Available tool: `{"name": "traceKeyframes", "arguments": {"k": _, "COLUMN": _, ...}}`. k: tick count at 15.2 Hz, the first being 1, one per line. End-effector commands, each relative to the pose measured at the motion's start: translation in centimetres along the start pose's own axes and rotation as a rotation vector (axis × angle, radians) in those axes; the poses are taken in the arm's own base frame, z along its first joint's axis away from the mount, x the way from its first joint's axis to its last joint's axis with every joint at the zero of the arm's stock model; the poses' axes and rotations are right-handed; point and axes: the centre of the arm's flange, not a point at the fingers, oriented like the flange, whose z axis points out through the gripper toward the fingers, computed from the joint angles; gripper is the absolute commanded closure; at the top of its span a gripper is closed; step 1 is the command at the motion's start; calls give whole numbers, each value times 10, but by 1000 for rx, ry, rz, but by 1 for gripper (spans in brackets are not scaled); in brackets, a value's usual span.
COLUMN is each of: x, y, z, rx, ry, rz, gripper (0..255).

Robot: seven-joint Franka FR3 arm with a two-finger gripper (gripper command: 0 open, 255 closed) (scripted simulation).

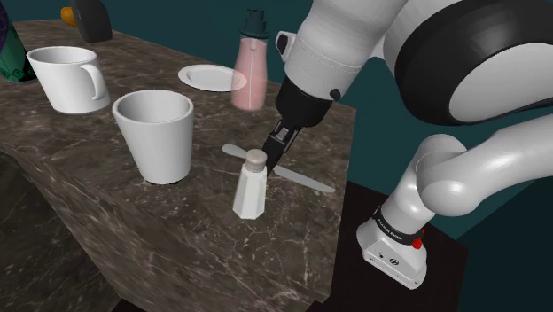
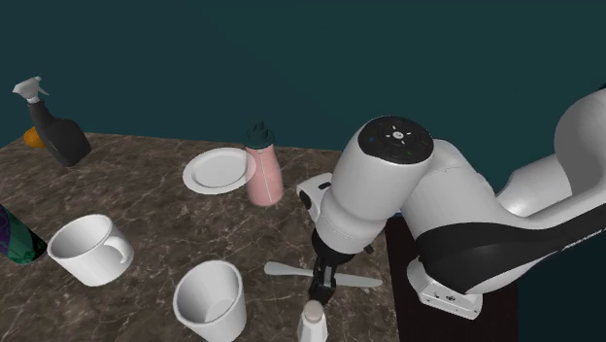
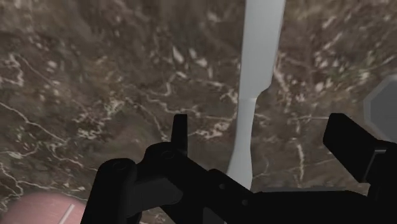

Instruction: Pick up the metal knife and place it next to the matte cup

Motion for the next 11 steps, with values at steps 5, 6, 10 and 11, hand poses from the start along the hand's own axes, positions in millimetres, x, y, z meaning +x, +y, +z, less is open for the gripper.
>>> {"name": "traceKeyframes", "arguments": {"k": 5, "x": 1, "y": 0, "z": -44, "rx": 0, "ry": -1, "rz": 0, "gripper": 0}}
{"name": "traceKeyframes", "arguments": {"k": 6, "x": 1, "y": 0, "z": -44, "rx": 0, "ry": -1, "rz": 0, "gripper": 0}}
{"name": "traceKeyframes", "arguments": {"k": 10, "x": 1, "y": 0, "z": -44, "rx": 0, "ry": -1, "rz": 0, "gripper": 0}}
{"name": "traceKeyframes", "arguments": {"k": 11, "x": 1, "y": 0, "z": -44, "rx": 0, "ry": -1, "rz": 0, "gripper": 0}}
